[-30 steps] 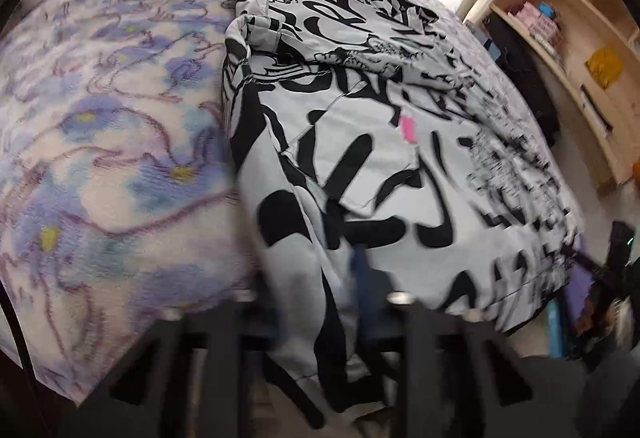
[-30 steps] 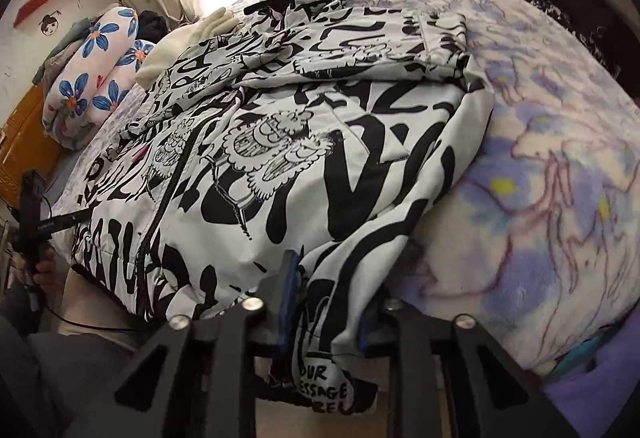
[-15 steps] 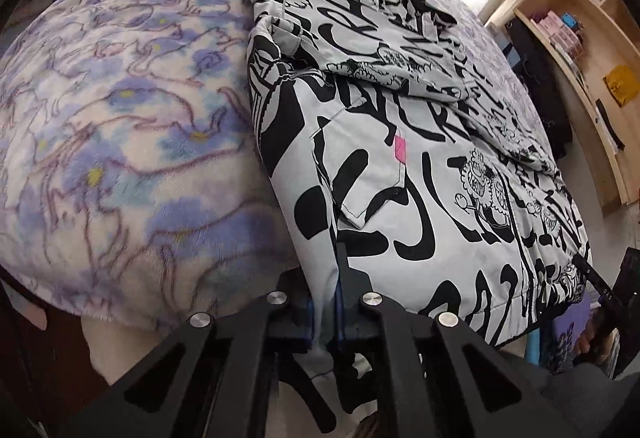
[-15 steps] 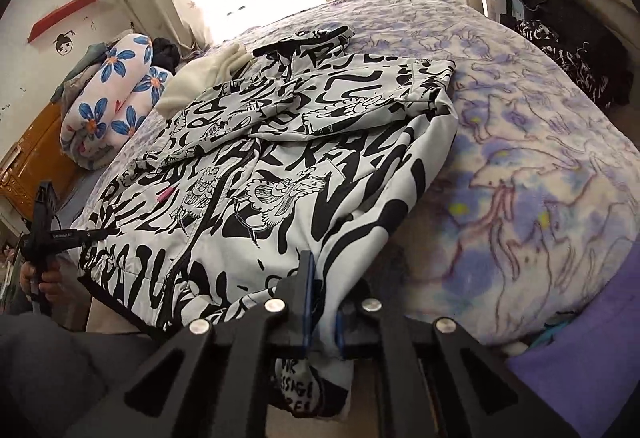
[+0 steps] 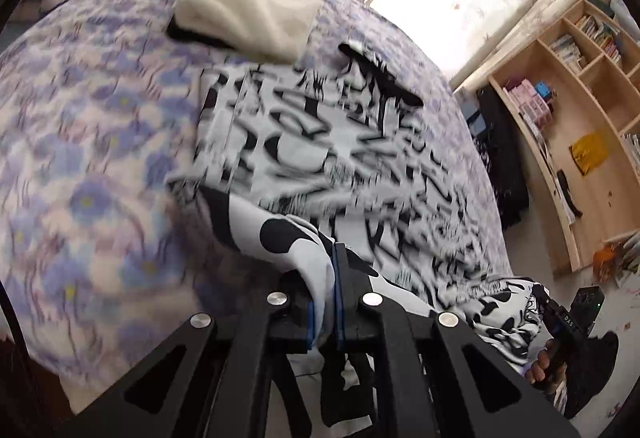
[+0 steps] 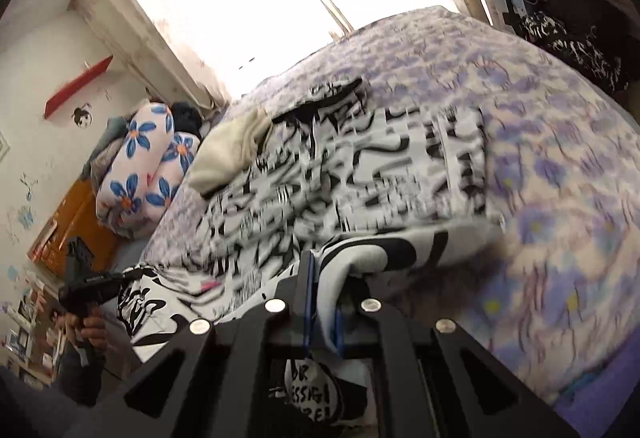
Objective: Fold large clothes
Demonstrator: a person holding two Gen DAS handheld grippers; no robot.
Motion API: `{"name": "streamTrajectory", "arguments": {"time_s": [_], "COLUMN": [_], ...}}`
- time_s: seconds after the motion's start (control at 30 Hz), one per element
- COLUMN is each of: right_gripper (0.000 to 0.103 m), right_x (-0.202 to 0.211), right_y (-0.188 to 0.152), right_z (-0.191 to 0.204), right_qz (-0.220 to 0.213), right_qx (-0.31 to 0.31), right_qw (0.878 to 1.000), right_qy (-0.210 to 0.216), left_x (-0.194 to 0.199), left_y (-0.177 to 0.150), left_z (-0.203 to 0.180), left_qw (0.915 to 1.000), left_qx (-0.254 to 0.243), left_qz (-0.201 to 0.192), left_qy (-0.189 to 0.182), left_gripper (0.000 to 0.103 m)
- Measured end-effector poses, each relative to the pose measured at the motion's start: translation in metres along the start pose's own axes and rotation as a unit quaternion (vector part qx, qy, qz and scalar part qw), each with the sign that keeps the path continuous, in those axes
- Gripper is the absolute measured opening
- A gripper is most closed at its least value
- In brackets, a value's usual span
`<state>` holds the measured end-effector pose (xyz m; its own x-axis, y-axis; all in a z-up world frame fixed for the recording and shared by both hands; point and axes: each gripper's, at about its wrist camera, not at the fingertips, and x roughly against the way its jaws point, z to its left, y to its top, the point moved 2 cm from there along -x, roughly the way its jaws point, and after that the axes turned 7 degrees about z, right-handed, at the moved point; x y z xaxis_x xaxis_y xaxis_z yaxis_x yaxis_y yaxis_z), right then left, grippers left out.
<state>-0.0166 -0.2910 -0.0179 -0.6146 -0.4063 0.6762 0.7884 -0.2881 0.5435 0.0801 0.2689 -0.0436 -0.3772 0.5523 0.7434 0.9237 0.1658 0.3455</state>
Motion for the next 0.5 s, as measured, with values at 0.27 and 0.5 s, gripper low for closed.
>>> {"name": "streamTrajectory", "arguments": {"time_s": [0.27, 0.5], "right_gripper": [0.015, 0.068], "right_x": [-0.067, -0.121], "right_y": [0.124, 0.171], "right_z": [-0.032, -0.064], "right_qz": [-0.001, -0.01], "right_qx": [-0.089, -0.148], "right_qw": [0.996, 0.989], "right_qy": [-0.021, 0.02], "left_x": [-0.053, -0.08], "left_y": [0.129, 0.191], "left_z": [-0.001, 0.024], "left_qw": [0.9986, 0.9936], "left_qx": [0.048, 0.088], "left_qz": [-0.018, -0.07], "left_qy": [0.012, 0.0], "left_gripper": [0.02, 0.09]}}
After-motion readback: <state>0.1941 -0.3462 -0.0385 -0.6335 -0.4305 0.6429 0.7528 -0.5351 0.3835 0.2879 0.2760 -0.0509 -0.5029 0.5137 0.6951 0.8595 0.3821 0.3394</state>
